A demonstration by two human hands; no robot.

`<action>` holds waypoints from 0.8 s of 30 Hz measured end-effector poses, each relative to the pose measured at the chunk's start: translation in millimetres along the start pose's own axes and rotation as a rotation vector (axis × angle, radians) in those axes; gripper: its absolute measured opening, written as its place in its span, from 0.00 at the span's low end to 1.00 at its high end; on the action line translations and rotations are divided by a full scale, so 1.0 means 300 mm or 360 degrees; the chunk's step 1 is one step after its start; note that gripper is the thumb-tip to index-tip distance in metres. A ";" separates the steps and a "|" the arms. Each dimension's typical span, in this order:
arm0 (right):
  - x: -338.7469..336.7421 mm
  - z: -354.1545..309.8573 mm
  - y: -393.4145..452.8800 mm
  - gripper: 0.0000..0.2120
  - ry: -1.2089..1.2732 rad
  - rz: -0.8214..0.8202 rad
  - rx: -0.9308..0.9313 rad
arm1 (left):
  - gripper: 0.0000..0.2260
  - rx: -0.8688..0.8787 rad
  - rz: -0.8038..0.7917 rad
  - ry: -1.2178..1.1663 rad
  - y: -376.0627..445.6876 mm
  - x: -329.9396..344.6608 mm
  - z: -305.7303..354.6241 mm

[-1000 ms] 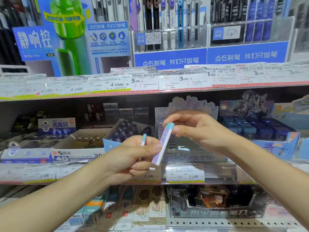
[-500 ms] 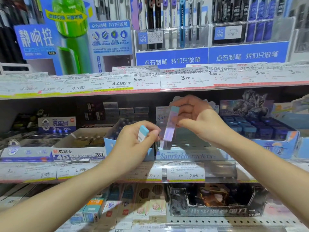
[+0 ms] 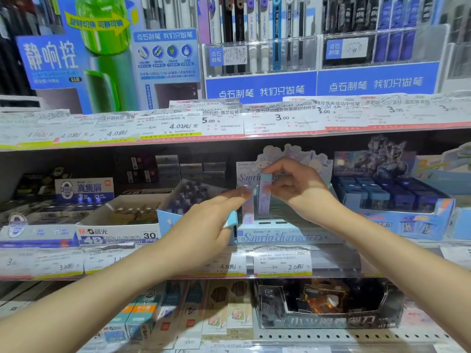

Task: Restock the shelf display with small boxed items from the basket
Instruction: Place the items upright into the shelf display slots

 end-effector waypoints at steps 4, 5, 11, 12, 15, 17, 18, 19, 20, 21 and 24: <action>0.012 -0.007 -0.006 0.16 -0.0180 -0.0024 -0.0031 | 0.29 0.0013 0.0006 0.0038 0.003 -0.009 0.002; 0.011 -0.011 -0.008 0.13 -0.0255 -0.0007 -0.0057 | 0.29 0.0023 0.0013 0.0040 0.003 -0.011 0.005; 0.002 0.003 -0.006 0.11 -0.0124 0.0023 -0.0094 | 0.30 0.0044 0.0020 0.0057 0.002 -0.012 0.014; 0.007 0.007 -0.003 0.13 -0.0104 -0.0004 -0.0088 | 0.30 0.0048 0.0022 0.0063 0.003 -0.012 0.015; 0.014 0.012 0.003 0.22 -0.0086 -0.0038 -0.0101 | 0.29 0.0049 0.0004 0.0079 0.006 -0.014 0.015; 0.013 0.009 -0.001 0.21 -0.0037 -0.0029 -0.0069 | 0.29 0.0059 -0.0012 0.0072 0.009 -0.015 0.015; 0.013 -0.001 -0.008 0.18 -0.0054 -0.0017 -0.0065 | 0.29 0.0067 -0.0015 0.0053 0.009 -0.016 0.015; 0.011 -0.019 -0.019 0.16 -0.0112 0.0006 -0.0084 | 0.29 0.0077 -0.0002 0.0022 0.009 -0.019 0.014; 0.010 -0.049 -0.033 0.13 -0.0192 0.0032 -0.0128 | 0.29 0.0092 0.0030 -0.0013 0.006 -0.024 0.015; 0.013 -0.087 -0.049 0.11 -0.0251 0.0046 -0.0197 | 0.28 0.0115 0.0072 -0.0047 0.002 -0.030 0.020; 0.041 -0.223 -0.103 0.09 -0.0292 0.0020 -0.0489 | 0.24 0.0203 0.0255 -0.0127 -0.004 -0.054 0.037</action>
Point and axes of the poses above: each hand's wrist, its own y-axis towards the middle knuckle, its own x-axis out of the palm, z = x × y, the point moved 8 cm from there along y, towards the middle knuckle, and after that the axes turned 11 degrees about -z, right-handed, at the moved point
